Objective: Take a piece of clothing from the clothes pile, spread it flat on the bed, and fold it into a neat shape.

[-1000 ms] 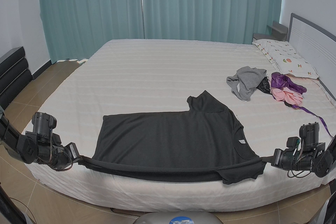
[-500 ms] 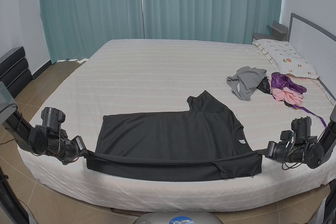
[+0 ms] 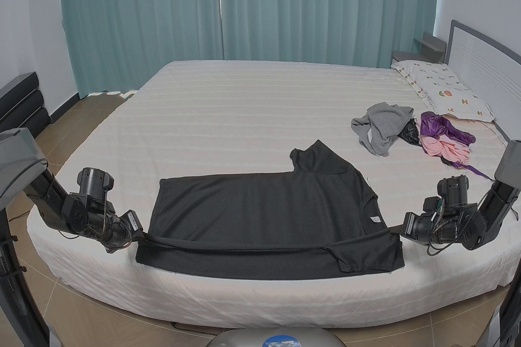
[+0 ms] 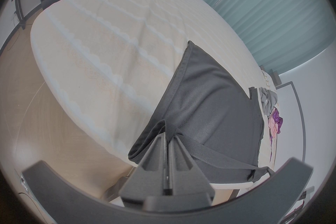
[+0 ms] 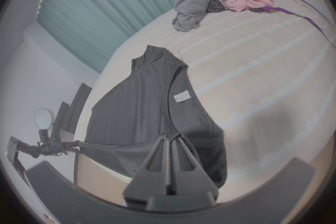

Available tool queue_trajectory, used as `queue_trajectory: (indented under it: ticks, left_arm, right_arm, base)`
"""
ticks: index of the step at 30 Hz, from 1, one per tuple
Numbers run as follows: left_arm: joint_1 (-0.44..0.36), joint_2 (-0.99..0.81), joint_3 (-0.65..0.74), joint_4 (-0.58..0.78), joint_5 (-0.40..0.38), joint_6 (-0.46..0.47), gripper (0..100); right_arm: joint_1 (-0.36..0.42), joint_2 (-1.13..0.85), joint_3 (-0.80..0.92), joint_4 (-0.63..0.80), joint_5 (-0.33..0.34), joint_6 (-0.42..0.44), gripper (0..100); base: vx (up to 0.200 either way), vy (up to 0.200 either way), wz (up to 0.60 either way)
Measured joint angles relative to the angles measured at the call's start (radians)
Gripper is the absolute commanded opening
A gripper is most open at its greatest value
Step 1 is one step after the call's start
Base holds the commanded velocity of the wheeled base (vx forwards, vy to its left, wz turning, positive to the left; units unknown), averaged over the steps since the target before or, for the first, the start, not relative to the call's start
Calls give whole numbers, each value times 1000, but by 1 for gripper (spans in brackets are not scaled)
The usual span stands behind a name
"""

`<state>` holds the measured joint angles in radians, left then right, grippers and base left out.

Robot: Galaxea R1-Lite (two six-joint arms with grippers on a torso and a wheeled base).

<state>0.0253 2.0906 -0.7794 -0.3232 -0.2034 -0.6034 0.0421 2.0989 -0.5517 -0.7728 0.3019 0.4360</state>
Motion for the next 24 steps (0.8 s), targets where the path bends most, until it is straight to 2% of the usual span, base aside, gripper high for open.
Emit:
queue_trajectory:
  ticks: [8,9,10,15,24]
  left_arm:
    - [-12,46,-37,-3,0,-53,0]
    - [-13,51,-42,-3,-1,-55,0]
    - [-14,55,-44,-4,-2,-55,100]
    - [-21,71,-50,-8,-3,-57,100]
    - [-22,77,-54,-10,-12,-95,100]
  right_arm:
    - [3,38,-14,-11,6,1,0]
    - [2,42,-14,-11,11,1,100]
    - [0,45,-14,-12,17,1,100]
    - [-2,58,-18,-13,35,3,100]
    - [-7,56,-17,-16,82,86,100]
  base:
    - [0,0,0]
    - [0,0,0]
    - [0,0,0]
    - [0,0,0]
    - [0,0,0]
